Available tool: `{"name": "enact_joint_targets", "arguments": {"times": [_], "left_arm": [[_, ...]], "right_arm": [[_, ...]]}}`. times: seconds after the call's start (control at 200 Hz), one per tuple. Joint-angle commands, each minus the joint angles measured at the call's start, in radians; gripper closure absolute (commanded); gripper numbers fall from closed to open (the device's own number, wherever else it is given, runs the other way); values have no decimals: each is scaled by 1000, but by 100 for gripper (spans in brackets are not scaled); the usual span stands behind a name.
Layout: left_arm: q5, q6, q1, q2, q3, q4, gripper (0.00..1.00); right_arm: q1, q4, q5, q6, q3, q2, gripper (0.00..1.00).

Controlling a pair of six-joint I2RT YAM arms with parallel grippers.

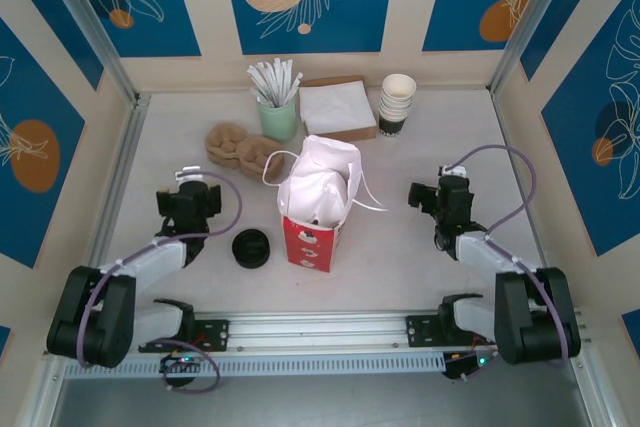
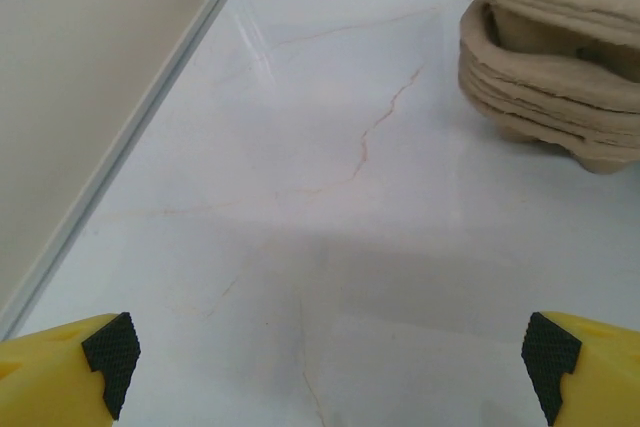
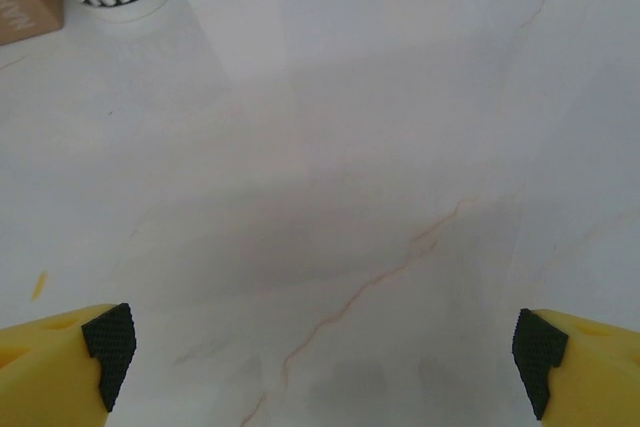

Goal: Pack the takeout coffee

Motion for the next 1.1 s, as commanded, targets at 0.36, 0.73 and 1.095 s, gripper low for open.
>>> {"name": "enact_joint_targets", "arguments": {"times": [0.36,0.73,1.095], "left_arm": [[256,98,63,263,21,420,1],[256,75,85,311,-2,507,1],[258,74,85,310,-2,498,1]], "right_arm": [[-30,502,-179,-102,32,288,1],[-59,554,-283,-108,21,327,1],[-59,554,-285,-109,21,328,1]]}}
